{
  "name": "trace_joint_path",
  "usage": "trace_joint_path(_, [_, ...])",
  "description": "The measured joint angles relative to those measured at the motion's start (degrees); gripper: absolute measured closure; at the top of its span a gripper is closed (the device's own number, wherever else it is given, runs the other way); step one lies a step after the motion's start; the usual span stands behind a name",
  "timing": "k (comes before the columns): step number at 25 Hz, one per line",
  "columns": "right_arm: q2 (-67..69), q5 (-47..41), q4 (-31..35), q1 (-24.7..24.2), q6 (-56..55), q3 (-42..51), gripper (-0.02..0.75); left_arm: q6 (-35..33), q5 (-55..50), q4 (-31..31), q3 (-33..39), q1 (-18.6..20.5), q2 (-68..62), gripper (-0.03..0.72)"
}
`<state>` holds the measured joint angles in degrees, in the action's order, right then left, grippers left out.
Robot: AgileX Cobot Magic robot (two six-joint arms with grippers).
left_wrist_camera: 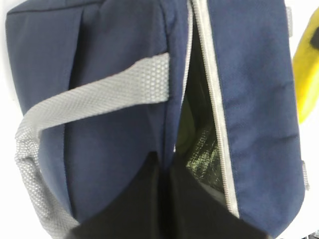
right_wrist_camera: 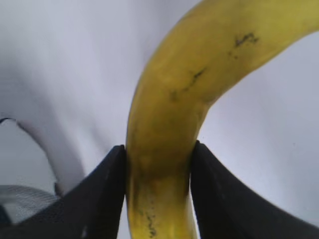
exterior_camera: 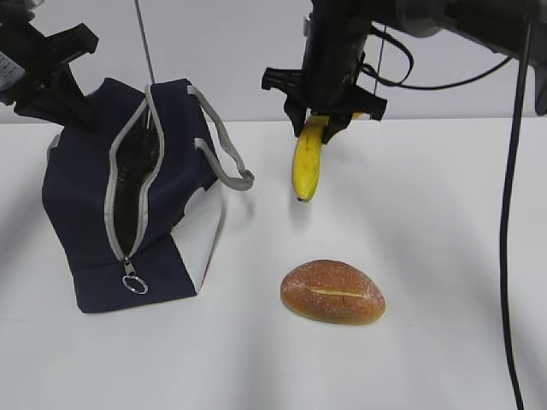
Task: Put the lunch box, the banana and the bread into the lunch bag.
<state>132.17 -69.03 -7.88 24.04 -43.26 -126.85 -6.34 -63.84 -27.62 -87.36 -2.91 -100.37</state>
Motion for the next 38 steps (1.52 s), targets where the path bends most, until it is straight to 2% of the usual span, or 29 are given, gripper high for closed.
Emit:
trace_joint_path(4, [0.0, -1.9, 0.2, 0.0, 10.1, -8.5, 0.437, 0.0, 0.0, 0.0, 0.0, 0.0, 0.0, 0.691])
trace_joint_path(7, [0.0, -2.4, 3.4, 0.0, 15.5, -13.8, 0.437, 0.0, 0.6, 0.0, 0.0, 0.0, 0.0, 0.691])
trace_joint_path(11, [0.0, -2.8, 13.2, 0.3, 23.9, -17.6, 0.437, 0.5, 2.2, -0.1, 0.0, 0.0, 0.0, 0.691])
trace_joint_path(18, [0.0, -3.0, 32.5, 1.6, 35.4, -18.4, 0.437, 2.2, 3.1, -0.1, 0.0, 0.0, 0.0, 0.691])
trace_joint_path(23, [0.1, -3.0, 40.5, 3.2, 38.8, -18.4, 0.437, 2.6, 3.4, -0.1, 0.0, 0.0, 0.0, 0.691])
trace_joint_path(27, [0.1, -3.0, 42.0, 5.0, 40.8, -18.4, 0.437, 2.8, 3.6, -0.1, 0.0, 0.0, 0.0, 0.691])
trace_joint_path(31, [0.4, -3.0, 38.5, 6.5, 41.3, -18.4, 0.437, 2.8, 3.8, -0.1, 0.0, 0.0, 0.0, 0.691])
trace_joint_path(35, [2.4, -3.0, 38.2, 6.7, 41.4, -18.4, 0.437, 2.8, 3.8, -0.1, 0.0, 0.0, 0.0, 0.691])
trace_joint_path(38, [4.3, -3.0, 38.1, 7.1, 41.7, -18.4, 0.4, 2.8, 3.8, -0.1, 0.0, 0.0, 0.0, 0.691])
